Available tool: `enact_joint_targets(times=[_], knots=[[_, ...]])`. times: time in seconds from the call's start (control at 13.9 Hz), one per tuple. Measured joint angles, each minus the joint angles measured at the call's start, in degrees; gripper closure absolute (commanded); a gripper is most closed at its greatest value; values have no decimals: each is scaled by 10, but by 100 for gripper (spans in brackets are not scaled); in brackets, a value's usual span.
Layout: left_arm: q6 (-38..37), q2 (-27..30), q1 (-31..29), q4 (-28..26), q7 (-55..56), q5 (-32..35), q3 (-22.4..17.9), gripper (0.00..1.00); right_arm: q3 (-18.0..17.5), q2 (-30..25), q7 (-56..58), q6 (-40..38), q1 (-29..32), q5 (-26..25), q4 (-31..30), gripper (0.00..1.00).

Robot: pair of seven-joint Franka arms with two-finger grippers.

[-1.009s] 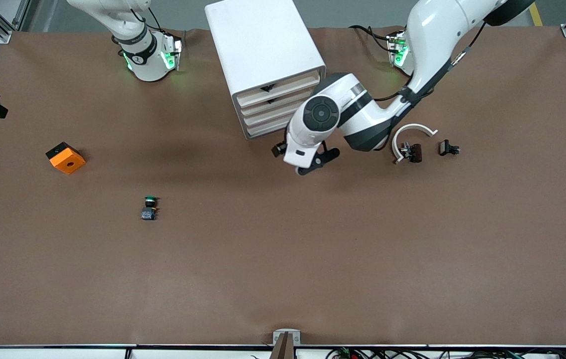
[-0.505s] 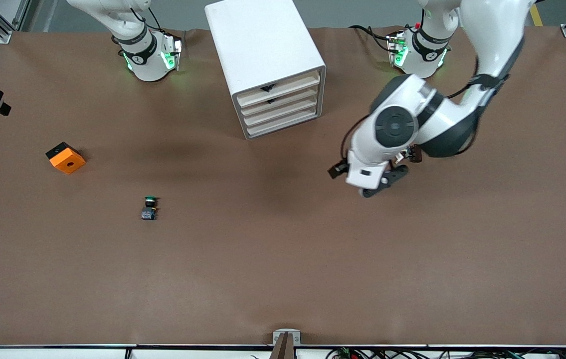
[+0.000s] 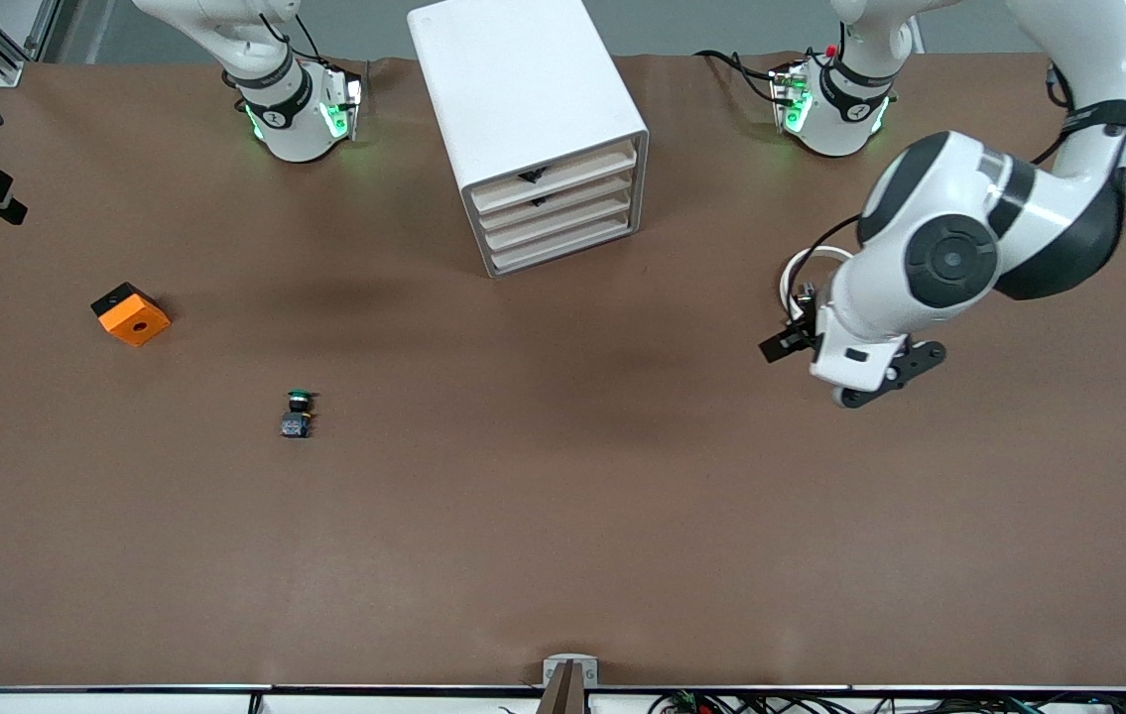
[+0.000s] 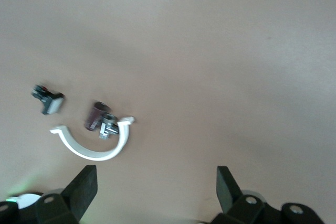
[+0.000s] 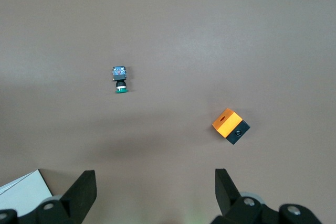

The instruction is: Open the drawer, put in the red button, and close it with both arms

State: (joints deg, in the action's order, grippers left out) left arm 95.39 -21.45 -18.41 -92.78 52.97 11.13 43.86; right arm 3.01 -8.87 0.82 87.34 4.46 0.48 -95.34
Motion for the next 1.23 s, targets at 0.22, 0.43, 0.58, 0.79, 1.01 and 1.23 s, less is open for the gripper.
enact_joint_targets(times=[0.22, 0.43, 0.58, 0.79, 1.01, 1.23], knots=[[-12, 20, 3, 0, -65, 0, -45, 0, 0, 0, 0, 0, 0, 0, 0, 0], [-19, 46, 80, 0, -131, -6, -169, 0, 0, 0, 0, 0, 0, 0, -1, 0], [-24, 63, 145, 0, -181, -26, -262, 0, 1, 0, 0, 0, 0, 0, -1, 0], [-37, 89, 206, -2, -266, -43, -370, 0, 2, 0, 0, 0, 0, 0, -1, 0], [-44, 111, 224, -10, -336, -44, -420, 0, 3, 0, 0, -1, 0, 0, -1, 0], [-45, 143, 229, -32, -398, -44, -457, 0, 4, -1, 0, -1, 0, 0, -1, 0]])
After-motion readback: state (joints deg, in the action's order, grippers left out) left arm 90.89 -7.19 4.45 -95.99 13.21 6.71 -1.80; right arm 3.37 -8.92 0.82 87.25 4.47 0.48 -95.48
